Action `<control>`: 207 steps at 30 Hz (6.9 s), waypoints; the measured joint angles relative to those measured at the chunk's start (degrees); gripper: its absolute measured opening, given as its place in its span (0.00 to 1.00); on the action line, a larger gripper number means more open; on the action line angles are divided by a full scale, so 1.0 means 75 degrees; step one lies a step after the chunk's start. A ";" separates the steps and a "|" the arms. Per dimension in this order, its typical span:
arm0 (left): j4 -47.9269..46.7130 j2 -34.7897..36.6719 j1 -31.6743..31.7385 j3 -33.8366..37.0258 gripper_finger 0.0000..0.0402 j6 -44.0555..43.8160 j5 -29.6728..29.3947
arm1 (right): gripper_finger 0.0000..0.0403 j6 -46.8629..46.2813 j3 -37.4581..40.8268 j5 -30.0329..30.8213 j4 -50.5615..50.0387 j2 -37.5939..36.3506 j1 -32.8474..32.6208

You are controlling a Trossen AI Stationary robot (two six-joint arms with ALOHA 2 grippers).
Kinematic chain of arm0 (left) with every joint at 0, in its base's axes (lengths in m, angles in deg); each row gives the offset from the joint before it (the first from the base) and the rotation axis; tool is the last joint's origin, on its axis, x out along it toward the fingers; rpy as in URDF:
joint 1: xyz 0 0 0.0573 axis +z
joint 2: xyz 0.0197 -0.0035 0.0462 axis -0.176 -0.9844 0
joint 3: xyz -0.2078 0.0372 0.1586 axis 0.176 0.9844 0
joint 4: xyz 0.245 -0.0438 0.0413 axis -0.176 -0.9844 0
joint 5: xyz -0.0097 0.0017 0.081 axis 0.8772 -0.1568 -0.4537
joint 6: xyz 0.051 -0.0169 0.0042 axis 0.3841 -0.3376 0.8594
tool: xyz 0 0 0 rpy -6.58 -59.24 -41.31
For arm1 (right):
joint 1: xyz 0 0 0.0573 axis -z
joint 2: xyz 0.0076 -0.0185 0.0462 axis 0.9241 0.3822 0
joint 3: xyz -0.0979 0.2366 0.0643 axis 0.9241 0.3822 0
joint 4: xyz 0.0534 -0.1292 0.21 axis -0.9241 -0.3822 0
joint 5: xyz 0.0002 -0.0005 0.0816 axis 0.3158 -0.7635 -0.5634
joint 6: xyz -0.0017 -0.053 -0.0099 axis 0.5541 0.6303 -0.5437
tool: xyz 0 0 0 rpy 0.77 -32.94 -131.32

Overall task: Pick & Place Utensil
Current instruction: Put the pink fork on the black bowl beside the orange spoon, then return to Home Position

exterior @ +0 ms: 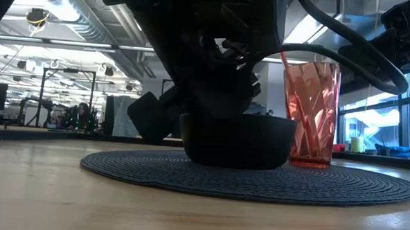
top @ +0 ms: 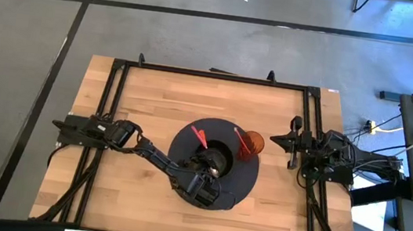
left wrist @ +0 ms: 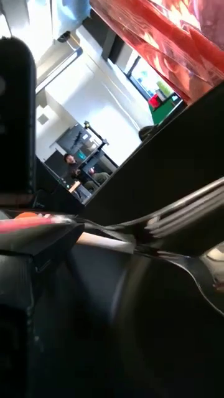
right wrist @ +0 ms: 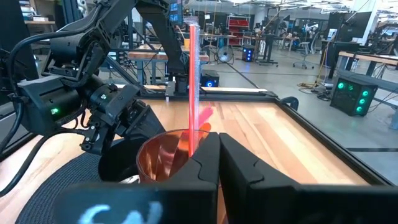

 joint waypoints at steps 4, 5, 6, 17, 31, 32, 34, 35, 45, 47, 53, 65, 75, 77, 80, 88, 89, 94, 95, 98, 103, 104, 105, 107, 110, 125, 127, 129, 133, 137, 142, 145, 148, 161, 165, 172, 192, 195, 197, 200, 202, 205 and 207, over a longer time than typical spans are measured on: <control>-0.0005 0.0000 -0.0017 0.0000 0.10 0.0069 -0.0074 | 0.01 0.0001 0.0000 0.0000 -0.0001 0.0000 -0.0001; -0.0006 0.0000 -0.0017 0.0000 0.11 0.0081 -0.0144 | 0.01 0.0001 0.0000 0.0000 -0.0001 0.0000 -0.0002; -0.0009 0.0000 -0.0018 0.0000 0.11 0.0129 -0.0234 | 0.01 0.0002 0.0000 0.0001 -0.0001 0.0000 -0.0002; -0.0254 0.0399 -0.0294 -0.0009 0.11 0.1034 -0.2328 | 0.01 0.0001 0.0000 0.0001 0.0001 0.0000 -0.0002; -0.3897 0.5263 -0.0384 0.1105 0.01 -0.6832 0.0371 | 0.01 0.0205 0.0003 0.0003 0.0039 0.0000 0.0001; -0.3673 0.5787 -0.0421 0.1469 0.01 -0.6801 0.0435 | 0.01 0.0211 0.0003 0.0003 0.0057 0.0000 0.0001; -0.3178 0.6825 -0.0565 0.2358 0.00 -0.6767 0.0526 | 0.01 0.0223 0.0003 0.0001 0.0058 -0.0001 0.0000; -0.2828 0.7362 -0.0655 0.2804 0.00 -0.6739 0.0594 | 0.01 0.0228 0.0003 0.0003 0.0055 -0.0001 0.0001; 0.5057 1.2656 -0.0486 0.7729 0.00 -0.3657 0.3773 | 0.01 0.0583 0.0009 -0.0785 0.1198 -0.0003 -0.0001; 0.6012 1.3077 -0.0023 0.8360 0.00 -0.3187 0.3926 | 0.01 0.0582 0.0008 -0.0864 0.1440 -0.0006 0.0001; 0.6996 1.3723 0.1154 0.9351 0.00 -0.3099 0.6967 | 0.01 0.0668 0.0006 -0.0866 0.1016 -0.0003 0.0001; 0.7974 1.5354 0.2143 1.0702 0.00 -0.2501 0.8485 | 0.01 0.0657 0.0006 -0.1006 0.0803 -0.0003 0.0001; 0.8320 1.6127 0.4056 1.1684 0.00 -0.3481 1.0677 | 0.01 0.0572 0.0006 -0.1273 0.0801 -0.0003 0.0001; 0.7941 1.6390 0.4187 1.1718 0.00 -0.3679 1.0527 | 0.01 0.0572 0.0006 -0.1188 0.0800 -0.0003 0.0001; 0.7750 1.6985 0.4070 1.1777 0.00 -0.3699 1.0465 | 0.01 0.0573 0.0006 -0.1143 0.0803 -0.0003 0.0001; 0.7046 1.7741 0.3285 1.2173 0.00 -0.3600 1.0201 | 0.01 0.0466 0.0006 -0.1226 0.0834 -0.0012 0.0001; 0.6939 1.7721 0.3203 1.2173 0.00 -0.3525 1.0180 | 0.01 0.0456 0.0004 -0.1270 0.0848 -0.0012 0.0001; 0.6926 1.7760 0.2897 1.2205 0.00 -0.3123 0.9746 | 0.01 0.0374 0.0003 -0.1280 0.0785 -0.0003 0.0001; 0.6866 1.7759 0.2891 1.2205 0.00 -0.3083 0.9664 | 0.01 0.0374 0.0003 -0.1273 0.0763 -0.0003 0.0001; 0.6763 1.7762 0.2894 1.2302 0.00 -0.3079 0.9562 | 0.01 0.0413 0.0003 -0.1263 0.0707 -0.0003 0.0001; 0.6840 1.7762 0.2901 1.2812 0.00 -0.2947 0.8841 | 0.00 0.0459 0.0506 -0.1088 0.1240 -0.0003 0.0007; 0.6999 1.7761 0.2903 1.2890 0.00 -0.2937 0.8781 | 0.00 0.0497 0.0651 -0.0941 0.1287 -0.0005 0.0007; 0.7129 1.7765 0.2903 1.2947 0.00 -0.2936 0.8773 | 0.00 0.0518 0.0653 -0.0750 0.1185 0.0012 0.0025; 0.7214 1.7765 0.2903 1.2966 0.00 -0.2938 0.8912 | 0.00 0.0554 0.0644 -0.0536 0.1133 0.0059 0.0106; 0.7213 1.7765 0.2903 1.2966 0.00 -0.2936 0.8877 | 0.00 0.0472 0.0644 -0.0752 0.1222 0.0055 0.0259; 0.7213 1.7526 0.2903 1.2985 0.00 -0.3088 0.8700 | 0.00 0.0320 0.0644 -0.1070 0.1208 0.0055 0.0757; 0.7396 1.7475 0.2903 1.3055 0.00 -0.3113 0.8691 | 0.00 0.0285 0.0644 -0.1068 0.1189 0.0055 0.0792; 0.7583 1.7429 0.2903 1.3132 0.00 -0.3155 0.8687 | 0.00 0.0281 0.0644 -0.1070 0.1168 0.0055 0.0808; 0.7653 1.7232 0.2903 1.3161 0.00 -0.3201 0.8676 | 0.00 0.0327 0.0644 -0.1137 0.1023 0.0055 0.0808; 0.7652 1.7088 0.2903 1.3161 0.00 -0.3165 0.8676 | 0.01 0.0420 0.0644 -0.1134 0.1012 0.0055 0.0808; 0.7653 1.7063 0.2903 1.3161 0.00 -0.3166 0.8670 | 0.01 0.0474 0.0644 -0.1007 0.1088 0.0055 0.0805; 0.7653 1.7066 0.2903 1.3161 0.01 -0.3166 0.8670 | 0.02 0.0479 0.0644 -0.1003 0.1094 0.0055 0.0805; 0.7653 1.7063 0.2903 1.3161 0.01 -0.3175 0.8667 | 0.02 0.0518 0.0644 -0.1006 0.1330 0.0055 0.0805; 0.7667 1.7063 0.2903 1.3161 0.01 -0.3341 0.8667 | 0.02 0.0262 0.0641 -0.1003 0.1610 0.0052 0.0805; 0.7667 1.7063 0.2903 1.3161 0.00 -0.3344 0.8667 | 0.02 -0.0179 0.0641 -0.1006 0.1609 0.0052 0.0805; 0.7670 1.7063 0.2903 1.3161 0.02 -0.3344 0.8667 | 0.02 -0.0203 0.0641 -0.1003 0.1607 0.0052 0.0805; 0.7673 1.7063 0.2903 1.3161 0.02 -0.3344 0.8664 | 0.02 -0.0200 0.0641 -0.1003 0.1607 0.0052 0.0802; 0.7673 1.7063 0.2903 1.3161 0.01 -0.3347 0.8661 | 0.02 -0.0177 0.0641 -0.1003 0.1607 0.0052 0.0802; 0.7673 1.7063 0.2903 1.3161 0.01 -0.3345 0.8661 | 0.02 -0.0199 0.0641 -0.1003 0.1607 0.0052 0.0802; 0.7673 1.7063 0.2903 1.3161 0.01 -0.3344 0.8664 | 0.02 -0.0177 0.0641 -0.1003 0.1607 0.0052 0.0802; 0.7673 1.7063 0.2903 1.3161 0.02 -0.3347 0.8661 | 0.02 -0.0200 0.0641 -0.1003 0.1605 0.0052 0.0802; 0.7673 1.7063 0.2903 1.3161 0.02 -0.3347 0.8661 | 0.02 -0.0177 0.0641 -0.1003 0.1607 0.0052 0.0802; 0.7673 1.7063 0.2903 1.3161 0.02 -0.3347 0.8661 | 0.02 -0.0197 0.0641 -0.1003 0.1606 0.0052 0.0802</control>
